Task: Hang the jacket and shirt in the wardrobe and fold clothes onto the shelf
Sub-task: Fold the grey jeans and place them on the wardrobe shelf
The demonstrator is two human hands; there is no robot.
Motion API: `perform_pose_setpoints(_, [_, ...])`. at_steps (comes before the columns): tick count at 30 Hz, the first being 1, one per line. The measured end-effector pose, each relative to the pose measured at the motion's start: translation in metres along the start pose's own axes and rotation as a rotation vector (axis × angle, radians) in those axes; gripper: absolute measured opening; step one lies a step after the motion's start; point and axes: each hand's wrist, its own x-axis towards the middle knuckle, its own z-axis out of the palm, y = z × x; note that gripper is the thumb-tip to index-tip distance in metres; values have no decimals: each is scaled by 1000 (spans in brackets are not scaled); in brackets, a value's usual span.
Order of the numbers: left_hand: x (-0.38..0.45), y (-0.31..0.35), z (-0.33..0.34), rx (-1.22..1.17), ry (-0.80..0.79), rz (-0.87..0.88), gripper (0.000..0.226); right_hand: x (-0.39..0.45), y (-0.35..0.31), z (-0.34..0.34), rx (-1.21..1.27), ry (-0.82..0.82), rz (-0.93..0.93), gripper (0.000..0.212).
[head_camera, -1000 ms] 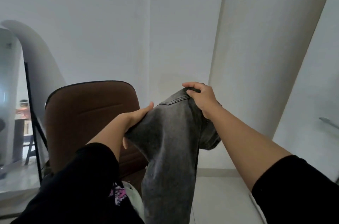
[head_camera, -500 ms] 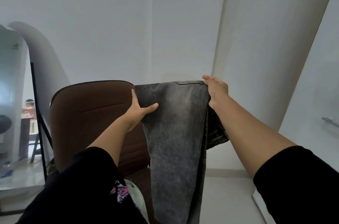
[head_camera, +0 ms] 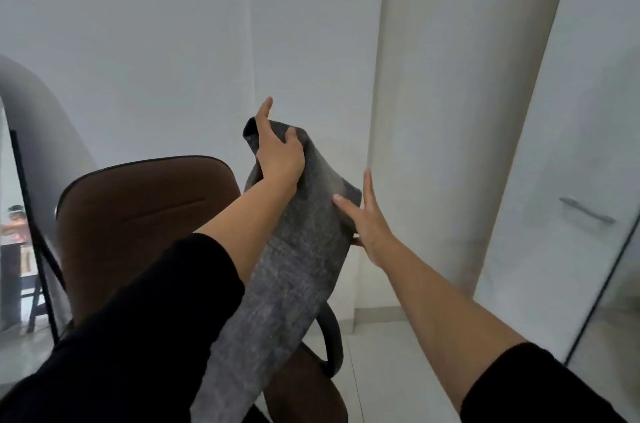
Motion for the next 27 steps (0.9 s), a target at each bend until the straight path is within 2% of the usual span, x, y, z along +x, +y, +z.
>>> perform_pose_setpoints(4, [5, 8, -10, 136, -10, 39, 55, -12, 18, 14, 112, -150, 5, 84])
perform_pose_setpoints(7, [18, 15, -35, 278, -71, 101, 60, -14, 14, 21, 138, -209, -87, 69])
perform_pose_setpoints(11, [37, 7, -70, 361, -209, 105, 67, -18, -7, 31, 157, -153, -163, 28])
perform_pose_setpoints(15, [38, -16, -90, 358, -286, 45, 72, -18, -32, 47, 234, -61, -201, 27])
perform_pose_setpoints(18, [25, -38, -100, 280, -296, -75, 80, -14, -49, 53, 291, -9, -215, 27])
perform_pose_setpoints(21, [10, -59, -102, 128, -295, -281, 87, -12, -57, 59, 288, -9, -195, 26])
perform_pose_setpoints(25, [-7, -65, -106, 18, -512, -694, 93, -7, -54, 62, 110, 37, -195, 26])
perform_pose_setpoints(27, [-13, -61, -107, 16, -569, -694, 91, -5, -53, 58, 9, 79, -195, 25])
